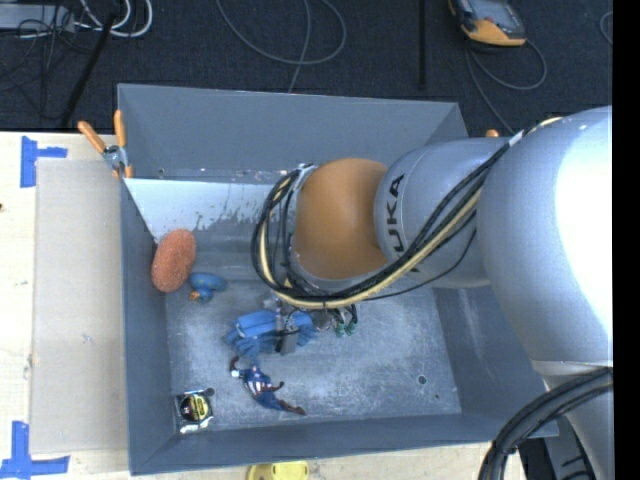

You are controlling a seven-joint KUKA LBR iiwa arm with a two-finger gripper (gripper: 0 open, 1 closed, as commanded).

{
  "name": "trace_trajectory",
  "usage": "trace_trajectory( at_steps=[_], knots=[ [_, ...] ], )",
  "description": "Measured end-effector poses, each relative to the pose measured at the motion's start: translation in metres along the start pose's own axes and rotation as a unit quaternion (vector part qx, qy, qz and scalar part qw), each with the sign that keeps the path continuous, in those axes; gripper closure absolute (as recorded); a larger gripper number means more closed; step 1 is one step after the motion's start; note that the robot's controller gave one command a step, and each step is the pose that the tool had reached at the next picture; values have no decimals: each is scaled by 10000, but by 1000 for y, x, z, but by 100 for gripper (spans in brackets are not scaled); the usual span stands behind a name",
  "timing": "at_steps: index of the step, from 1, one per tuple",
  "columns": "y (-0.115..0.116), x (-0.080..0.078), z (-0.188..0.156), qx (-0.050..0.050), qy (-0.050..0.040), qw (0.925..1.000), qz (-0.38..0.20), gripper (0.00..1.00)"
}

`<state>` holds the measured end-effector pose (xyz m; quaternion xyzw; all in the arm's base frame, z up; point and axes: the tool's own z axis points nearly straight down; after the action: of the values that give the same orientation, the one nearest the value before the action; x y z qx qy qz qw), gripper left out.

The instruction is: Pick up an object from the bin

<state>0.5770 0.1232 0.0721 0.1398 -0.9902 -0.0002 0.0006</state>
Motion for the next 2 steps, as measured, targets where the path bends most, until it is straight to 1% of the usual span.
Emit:
trace_trajectory(
  at_steps=[2],
  knots=[
    [0, 1, -14, 1, 8, 10000, 0, 100]
  ],
)
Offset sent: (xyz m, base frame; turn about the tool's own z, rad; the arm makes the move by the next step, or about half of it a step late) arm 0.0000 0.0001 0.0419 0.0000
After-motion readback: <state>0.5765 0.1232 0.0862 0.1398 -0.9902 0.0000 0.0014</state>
